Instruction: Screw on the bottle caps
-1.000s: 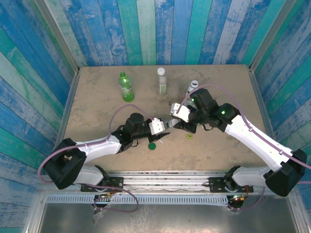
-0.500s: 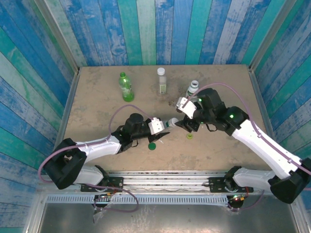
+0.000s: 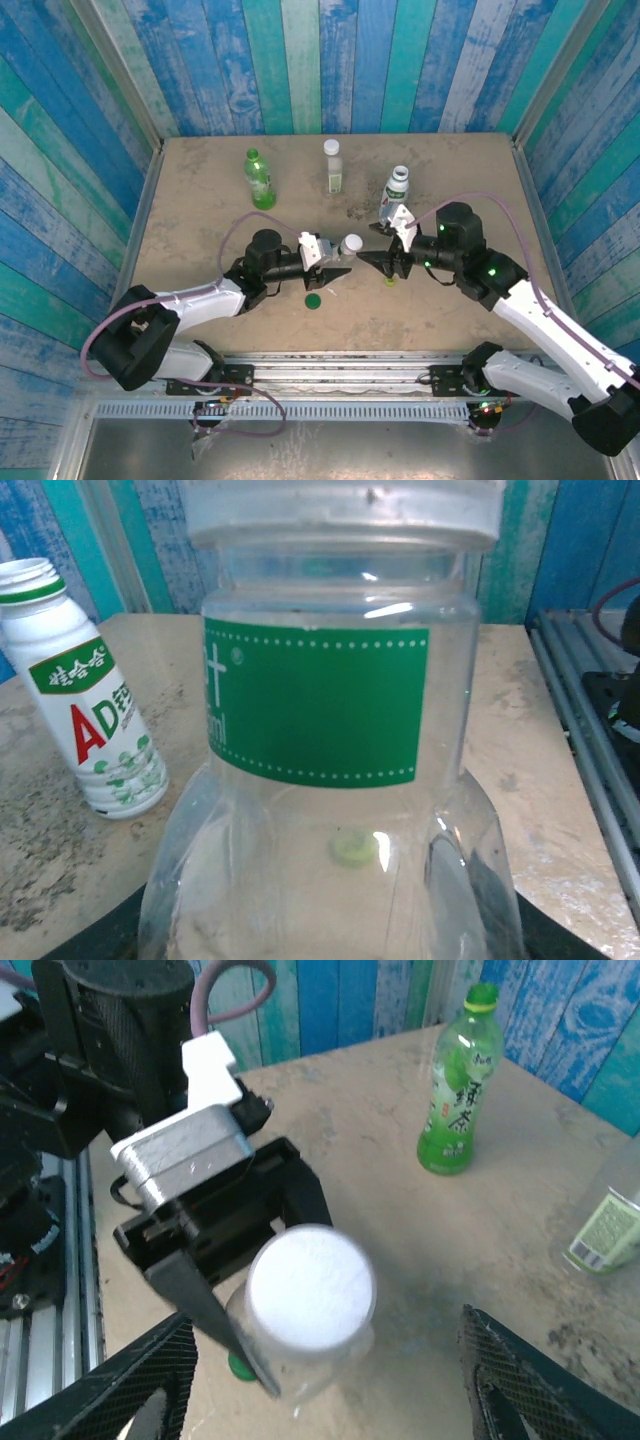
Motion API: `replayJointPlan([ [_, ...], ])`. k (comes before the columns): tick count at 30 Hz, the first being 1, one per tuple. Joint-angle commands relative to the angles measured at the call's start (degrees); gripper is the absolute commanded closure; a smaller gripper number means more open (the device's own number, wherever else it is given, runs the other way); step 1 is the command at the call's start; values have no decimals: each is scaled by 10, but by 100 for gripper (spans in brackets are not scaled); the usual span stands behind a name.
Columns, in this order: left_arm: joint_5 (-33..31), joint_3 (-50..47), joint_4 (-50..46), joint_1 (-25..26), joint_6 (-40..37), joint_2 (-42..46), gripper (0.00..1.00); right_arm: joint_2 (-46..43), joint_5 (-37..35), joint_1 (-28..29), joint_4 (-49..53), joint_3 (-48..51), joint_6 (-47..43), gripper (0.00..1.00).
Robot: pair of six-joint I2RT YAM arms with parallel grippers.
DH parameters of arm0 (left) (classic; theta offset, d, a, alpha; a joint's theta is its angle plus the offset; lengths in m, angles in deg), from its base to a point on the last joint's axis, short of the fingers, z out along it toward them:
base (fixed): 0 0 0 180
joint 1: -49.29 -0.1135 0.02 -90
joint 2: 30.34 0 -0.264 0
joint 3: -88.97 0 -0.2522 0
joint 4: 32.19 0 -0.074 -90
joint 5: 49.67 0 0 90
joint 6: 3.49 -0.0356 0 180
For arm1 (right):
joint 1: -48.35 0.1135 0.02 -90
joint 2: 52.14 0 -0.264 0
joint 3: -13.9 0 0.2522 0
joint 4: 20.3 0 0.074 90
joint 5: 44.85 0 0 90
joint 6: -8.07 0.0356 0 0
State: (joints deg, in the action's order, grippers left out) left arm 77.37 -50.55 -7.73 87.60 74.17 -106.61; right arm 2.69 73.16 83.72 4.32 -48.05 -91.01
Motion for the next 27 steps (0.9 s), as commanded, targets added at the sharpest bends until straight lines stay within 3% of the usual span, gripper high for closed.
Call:
replayJointPlan([
  [1,32,8,15,-1,11,16,45,27,41,-3,-63,-9,27,33],
  [8,32,9,14,-1,15,20,45,71,80,-3,-62,-26,25,42],
  [15,24,9,17,-1,18,19,45,74,96,-3,-61,-25,38,61],
  [20,-25,14,39,-1,34,12,45,88,109,-3,-60,-31,51,65],
  [23,-75,27,74,-1,48,-3,45,101,74,2,-76,-28,82,65],
  [27,-142,54,95,-1,61,-29,45,120,-27,23,-124,-16,147,66],
])
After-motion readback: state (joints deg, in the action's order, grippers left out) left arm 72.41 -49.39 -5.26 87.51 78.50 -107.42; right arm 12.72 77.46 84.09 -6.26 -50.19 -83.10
